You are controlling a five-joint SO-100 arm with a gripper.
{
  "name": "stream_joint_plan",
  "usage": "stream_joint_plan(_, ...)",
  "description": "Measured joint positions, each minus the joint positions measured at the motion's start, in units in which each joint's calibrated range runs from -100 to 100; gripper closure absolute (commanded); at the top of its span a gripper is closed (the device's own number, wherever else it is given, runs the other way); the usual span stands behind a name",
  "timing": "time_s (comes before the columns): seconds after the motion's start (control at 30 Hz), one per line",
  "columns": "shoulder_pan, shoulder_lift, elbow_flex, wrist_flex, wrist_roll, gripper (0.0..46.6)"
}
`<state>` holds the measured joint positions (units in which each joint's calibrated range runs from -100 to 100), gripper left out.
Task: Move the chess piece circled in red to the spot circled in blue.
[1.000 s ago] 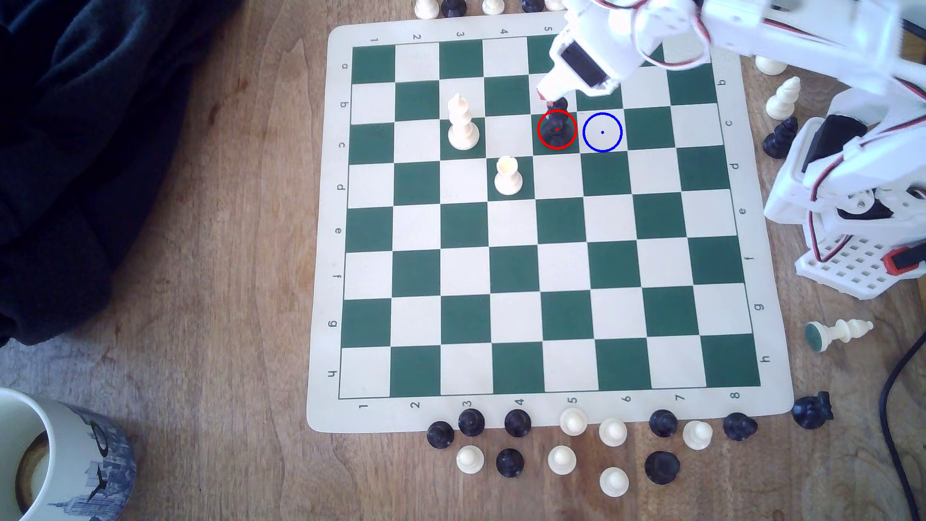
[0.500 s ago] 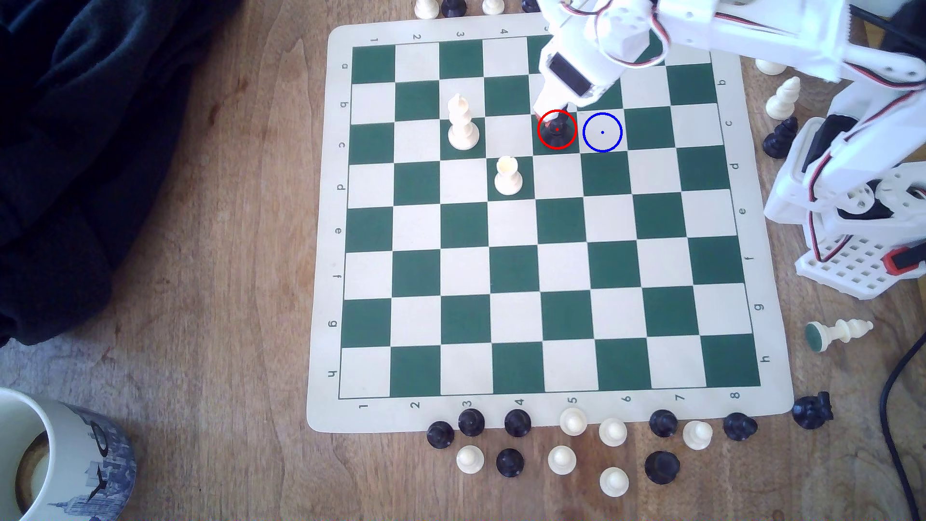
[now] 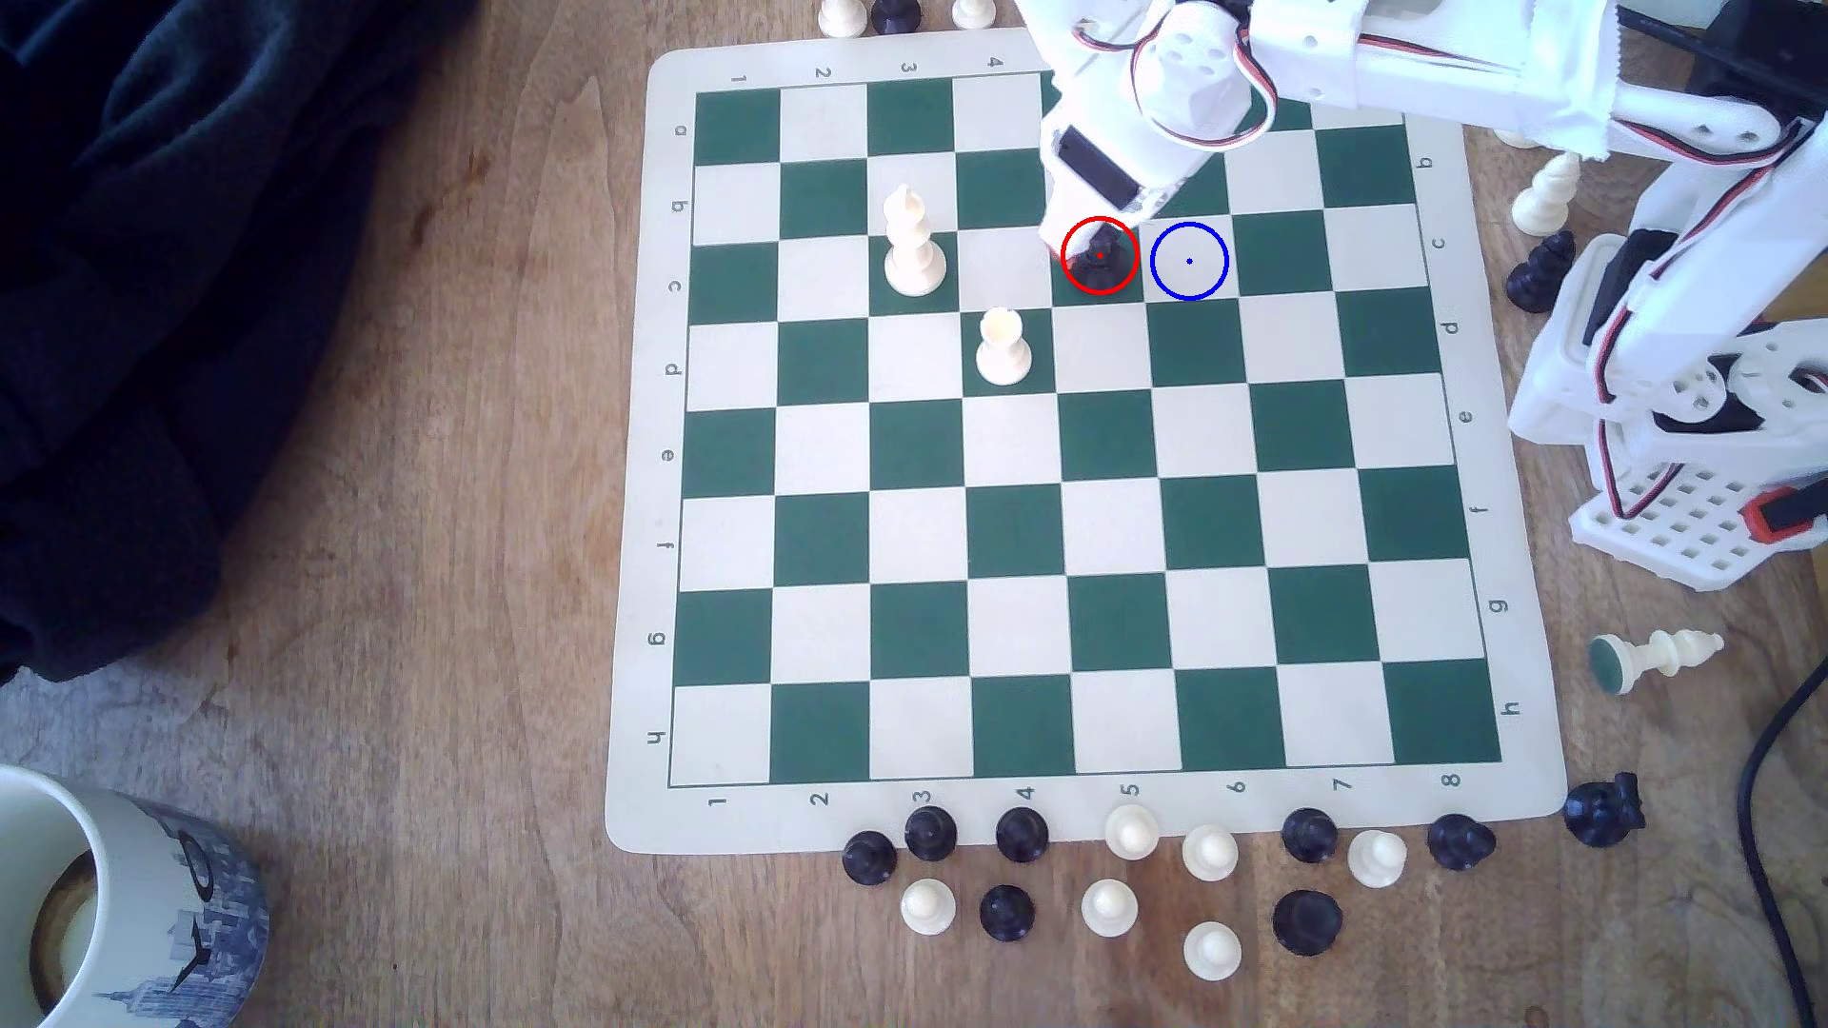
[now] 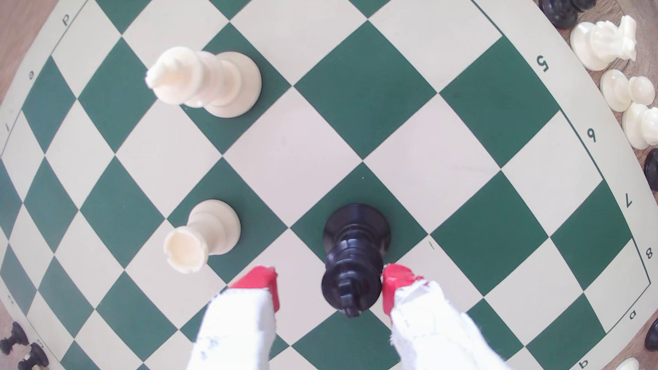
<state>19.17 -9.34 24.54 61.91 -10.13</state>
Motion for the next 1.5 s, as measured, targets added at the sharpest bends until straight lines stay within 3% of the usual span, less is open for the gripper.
stream_joint_plan(0.33,-0.4,1.6,0.0,0.0,0.0,31.6)
stream_joint_plan(0.97,-0.4,1.9,0.0,0.0,0.0,43.2)
stream_joint_plan(1.5,-0.4,-6.0,-8.0,10.4,0.8,45.1)
